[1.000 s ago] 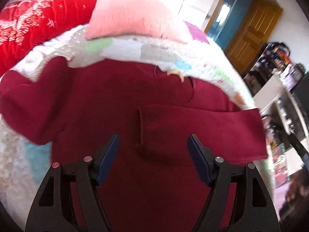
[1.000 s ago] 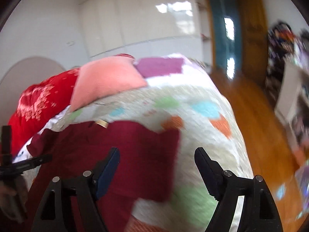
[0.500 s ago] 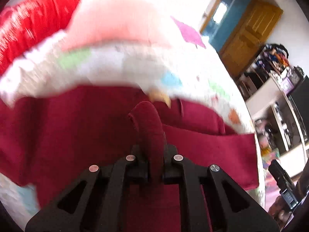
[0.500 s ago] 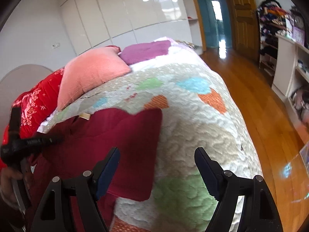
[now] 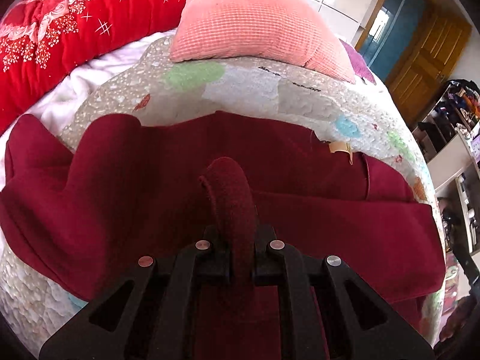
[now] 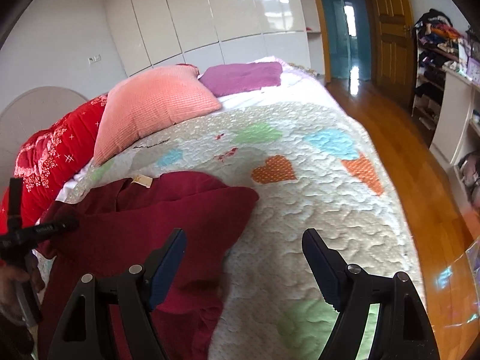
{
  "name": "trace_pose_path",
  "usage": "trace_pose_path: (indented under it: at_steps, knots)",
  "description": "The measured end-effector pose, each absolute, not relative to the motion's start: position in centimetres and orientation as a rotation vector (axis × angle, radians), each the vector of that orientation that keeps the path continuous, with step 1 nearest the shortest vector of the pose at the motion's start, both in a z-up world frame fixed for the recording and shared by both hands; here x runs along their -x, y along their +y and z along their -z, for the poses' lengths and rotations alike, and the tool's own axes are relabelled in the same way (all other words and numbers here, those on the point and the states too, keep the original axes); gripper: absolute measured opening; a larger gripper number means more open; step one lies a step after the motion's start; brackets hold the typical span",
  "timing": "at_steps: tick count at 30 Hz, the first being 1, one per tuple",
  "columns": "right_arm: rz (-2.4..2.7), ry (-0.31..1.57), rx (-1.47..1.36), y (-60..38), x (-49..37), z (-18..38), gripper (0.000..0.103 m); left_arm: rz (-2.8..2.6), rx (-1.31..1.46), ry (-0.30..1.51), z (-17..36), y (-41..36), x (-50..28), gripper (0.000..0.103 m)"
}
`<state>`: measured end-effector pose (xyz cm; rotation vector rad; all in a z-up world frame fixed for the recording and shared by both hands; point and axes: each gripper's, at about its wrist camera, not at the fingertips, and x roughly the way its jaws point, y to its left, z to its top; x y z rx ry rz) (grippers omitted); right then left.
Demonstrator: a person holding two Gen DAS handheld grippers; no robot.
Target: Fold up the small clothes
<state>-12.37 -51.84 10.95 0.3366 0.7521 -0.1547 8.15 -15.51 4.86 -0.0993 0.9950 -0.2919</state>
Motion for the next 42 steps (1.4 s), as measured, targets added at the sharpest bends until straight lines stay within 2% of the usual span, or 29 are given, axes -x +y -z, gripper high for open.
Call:
trace_pose_path:
  at_steps: [4,5,6,7,8,12,16,18,20,22,24,30,34,36,42]
  knots:
    - [0.093,0.808,-0.434,-52.2,10.1,-9.3,0.077,0.288,0.077,0.993,-4.5,-16.2,-8.2,0.007]
    - [0.060,0.826,-0.472,-52.2,9.4,-8.6,0.070,0.289,0.077,0.995,-4.5,-16.3,-8.3,0.007]
    - [0.023,0.842,-0.503,-52.1,8.9,-7.9,0.056,0.293,0.080,0.997,-4.6,-16.4,-8.3,0.007]
    - [-0.007,0.856,-0.504,-51.7,8.4,-7.5,0.016,0.305,0.088,0.996,-4.9,-16.2,-8.5,0.007]
    - [0.016,0.863,-0.436,-51.0,8.2,-7.6,0.011,0.320,0.098,0.991,-5.1,-16.2,-8.5,0.007]
    - [0.077,0.810,-0.284,-50.1,9.0,-9.2,0.010,0.335,0.083,0.970,-5.2,-17.1,-8.9,0.008]
    - [0.116,0.879,-0.306,-51.0,8.0,-6.6,0.010,0.296,0.033,1.002,-3.3,-18.1,-9.8,0.008]
    - [0.104,0.862,-0.362,-51.8,8.7,-6.8,0.014,0.304,0.043,1.000,-3.4,-17.7,-9.6,0.010]
    - [0.126,0.842,-0.377,-52.2,9.8,-8.0,0.027,0.304,0.058,1.009,-3.8,-17.3,-9.6,0.013]
    - [0.133,0.808,-0.335,-51.8,11.2,-9.7,0.027,0.289,0.088,1.022,-3.9,-16.8,-9.6,0.019]
    - [0.075,0.786,-0.272,-50.1,12.1,-10.8,0.027,0.266,0.117,1.030,-3.8,-16.4,-9.7,0.031]
    - [0.103,0.936,-0.125,-47.5,11.6,-6.8,0.024,0.261,0.078,1.012,-4.6,-15.7,-8.0,0.032]
    - [0.111,0.900,-0.138,-47.7,12.4,-9.0,0.024,0.230,0.055,0.946,-6.0,-14.8,-6.3,0.033]
    - [0.086,0.856,-0.167,-47.7,12.4,-10.3,0.024,0.227,0.057,0.945,-5.7,-14.8,-6.1,0.043]
    - [0.084,0.827,-0.201,-47.0,9.1,-10.0,0.025,0.187,0.023,0.979,-2.8,-15.7,-6.6,0.044]
